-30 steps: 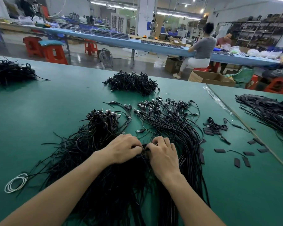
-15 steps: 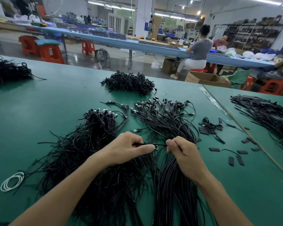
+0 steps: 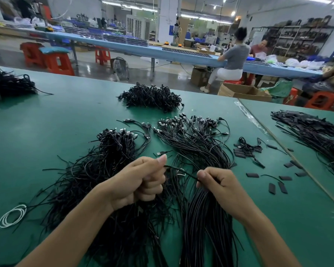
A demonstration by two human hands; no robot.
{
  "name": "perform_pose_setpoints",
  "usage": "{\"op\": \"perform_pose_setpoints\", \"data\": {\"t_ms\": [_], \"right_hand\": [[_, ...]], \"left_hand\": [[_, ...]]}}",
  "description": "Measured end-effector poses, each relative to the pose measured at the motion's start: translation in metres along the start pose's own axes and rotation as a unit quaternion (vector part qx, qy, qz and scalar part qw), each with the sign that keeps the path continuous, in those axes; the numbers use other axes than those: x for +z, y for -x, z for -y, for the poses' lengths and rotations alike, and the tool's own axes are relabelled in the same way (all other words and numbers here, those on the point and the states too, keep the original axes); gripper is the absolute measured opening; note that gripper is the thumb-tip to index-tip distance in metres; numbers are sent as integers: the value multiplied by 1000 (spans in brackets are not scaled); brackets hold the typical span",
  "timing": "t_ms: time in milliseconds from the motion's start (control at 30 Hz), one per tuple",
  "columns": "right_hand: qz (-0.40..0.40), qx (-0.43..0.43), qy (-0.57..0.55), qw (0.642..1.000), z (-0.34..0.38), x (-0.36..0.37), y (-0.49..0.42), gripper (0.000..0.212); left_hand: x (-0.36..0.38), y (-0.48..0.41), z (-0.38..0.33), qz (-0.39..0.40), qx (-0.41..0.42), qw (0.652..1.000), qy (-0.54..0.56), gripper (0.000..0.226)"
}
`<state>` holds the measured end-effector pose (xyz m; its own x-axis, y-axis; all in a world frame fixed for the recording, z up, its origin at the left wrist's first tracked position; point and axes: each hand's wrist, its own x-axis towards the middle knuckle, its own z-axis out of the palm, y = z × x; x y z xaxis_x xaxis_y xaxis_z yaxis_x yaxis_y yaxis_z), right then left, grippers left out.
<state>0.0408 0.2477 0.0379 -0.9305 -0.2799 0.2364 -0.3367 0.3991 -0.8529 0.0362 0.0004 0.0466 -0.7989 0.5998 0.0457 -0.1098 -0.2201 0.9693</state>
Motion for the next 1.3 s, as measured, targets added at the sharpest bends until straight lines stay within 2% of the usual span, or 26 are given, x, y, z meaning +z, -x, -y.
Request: {"op": "perform_pose_setpoints", "data": {"t_ms": [67,133,200,300,367,433,500,567,633,700,767,867,933,1033,1067,1133,1167,1233,1300], "right_hand": [[8,-8,-2,1000,-1,3,4,56],[-23,-35,-17,999,5,7,5,49],[-67,-53,-41,996,15,9,1,42],[-94,-49,-44,993,26,15,-8,45],[-80,-29,-3,996,30,23,-10,43],[-38,-9,28,999,30,32,-6,38],[13,5,26,1000,27,40,4,37],[50,21,33,998,24,47,14,36],[75,27,57,995,24,51,20,32],[90,26,111,989,25,50,23,29],[87,25,182,979,28,45,24,30],[69,20,273,959,31,33,26,27],[68,24,257,964,34,30,25,26],[59,-6,221,974,41,28,23,25],[45,-25,216,975,43,24,22,23],[14,-63,204,977,45,16,17,14],[6,-83,203,976,45,13,15,15],[10,-112,201,973,44,9,10,19],[25,-101,191,976,36,10,6,26]], "left_hand": [[2,0,-1,-46,1,999,29,54],[5,1,-2,-60,-9,998,-9,53],[13,3,-1,12,-39,998,-38,51],[30,8,-3,156,-54,986,18,49],[40,8,-7,174,-28,981,82,46],[46,3,-11,109,4,983,148,44],[46,-5,-11,-21,49,983,175,43],[41,-14,-4,-133,95,968,189,39],[38,-20,7,-191,120,956,185,38],[37,-24,21,-217,140,958,123,37],[38,-26,34,-236,168,957,12,37],[36,-27,46,-271,214,916,-203,35],[34,-27,48,-262,205,880,-340,37],[34,-26,45,-214,169,854,-444,42],[34,-25,43,-198,171,852,-454,44],[35,-21,35,-157,143,890,-403,50],[36,-20,30,-137,110,910,-376,53],[35,-17,19,-103,53,927,-356,58],[31,-13,6,-69,21,946,-316,59]]}}
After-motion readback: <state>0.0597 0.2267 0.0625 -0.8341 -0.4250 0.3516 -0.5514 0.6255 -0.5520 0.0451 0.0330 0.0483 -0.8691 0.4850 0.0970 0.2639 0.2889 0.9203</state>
